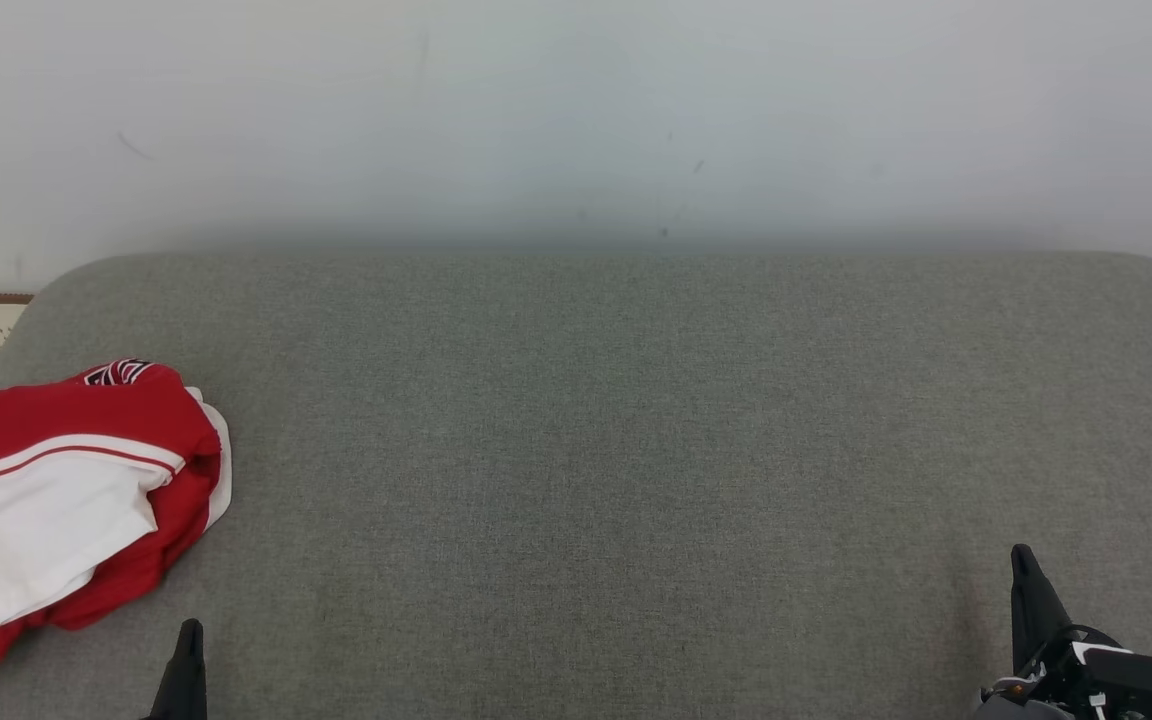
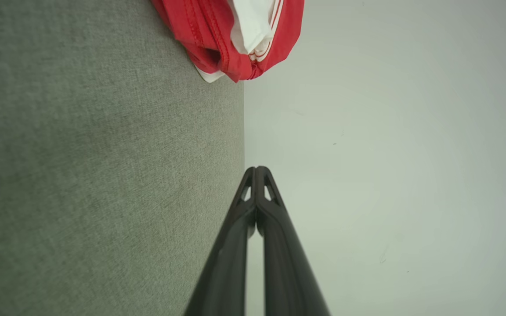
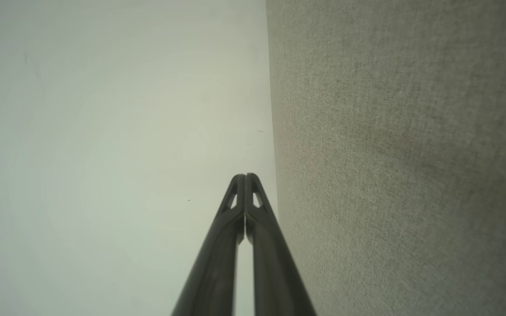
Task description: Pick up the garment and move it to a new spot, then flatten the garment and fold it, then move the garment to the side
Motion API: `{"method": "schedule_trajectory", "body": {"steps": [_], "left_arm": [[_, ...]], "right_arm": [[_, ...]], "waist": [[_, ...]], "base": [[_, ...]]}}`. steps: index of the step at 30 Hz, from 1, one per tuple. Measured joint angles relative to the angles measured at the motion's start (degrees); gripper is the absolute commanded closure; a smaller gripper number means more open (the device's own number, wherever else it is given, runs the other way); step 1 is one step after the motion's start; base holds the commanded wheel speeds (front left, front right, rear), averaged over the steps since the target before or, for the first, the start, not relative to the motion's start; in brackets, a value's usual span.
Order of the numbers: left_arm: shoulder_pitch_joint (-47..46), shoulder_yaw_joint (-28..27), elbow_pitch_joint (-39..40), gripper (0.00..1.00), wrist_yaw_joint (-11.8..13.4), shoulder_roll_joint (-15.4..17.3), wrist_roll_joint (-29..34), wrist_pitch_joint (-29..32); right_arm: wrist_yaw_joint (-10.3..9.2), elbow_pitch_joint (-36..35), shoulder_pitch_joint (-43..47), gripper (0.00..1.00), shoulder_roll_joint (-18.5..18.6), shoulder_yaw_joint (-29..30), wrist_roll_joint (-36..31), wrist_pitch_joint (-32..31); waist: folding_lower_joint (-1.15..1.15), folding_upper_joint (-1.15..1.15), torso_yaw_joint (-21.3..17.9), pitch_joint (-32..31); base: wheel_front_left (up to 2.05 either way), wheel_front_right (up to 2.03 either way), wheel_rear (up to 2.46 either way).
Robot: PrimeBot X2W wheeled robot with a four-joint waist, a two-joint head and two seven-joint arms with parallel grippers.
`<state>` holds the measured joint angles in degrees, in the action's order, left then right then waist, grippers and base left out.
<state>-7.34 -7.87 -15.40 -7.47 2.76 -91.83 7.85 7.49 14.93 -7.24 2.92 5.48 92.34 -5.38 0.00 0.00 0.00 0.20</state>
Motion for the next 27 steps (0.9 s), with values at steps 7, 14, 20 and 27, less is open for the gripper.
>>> {"method": "schedule_trajectory", "body": {"steps": [7, 14, 20, 27], "left_arm": [[1.58, 0.33, -1.88, 0.0, 0.03, -0.63, 0.02, -0.26], [1.53, 1.3, -1.31, 0.0, 0.05, -0.62, 2.18, -2.38], [1.48, 1.59, -0.91, 0.0, 0.05, -0.43, 6.76, -3.77], [1.4, 2.36, -0.71, 0.0, 0.05, -0.27, 15.13, -5.54]], "right_arm": [[-0.02, 2.1, 1.82, 0.0, -0.24, -0.11, -0.03, 0.05], [-0.02, 1.11, 1.89, 0.0, 0.38, -2.16, -1.71, 1.97], [-0.02, 0.91, 1.52, 0.0, 1.27, -3.65, -4.8, 3.39], [-0.02, 0.76, 0.75, 0.0, 2.08, -5.3, -11.2, 4.98]], "waist": [[0.0, 0.0, -0.01, 0.04], [0.0, 0.0, -0.03, 0.15], [0.0, 0.0, -0.08, 0.24], [0.0, 0.0, -0.18, 0.37]], "base": [[0.0, 0.0, 0.0], [0.0, 0.0, 0.0], [0.0, 0.0, 0.0], [0.0, 0.0, 0.0]]}}
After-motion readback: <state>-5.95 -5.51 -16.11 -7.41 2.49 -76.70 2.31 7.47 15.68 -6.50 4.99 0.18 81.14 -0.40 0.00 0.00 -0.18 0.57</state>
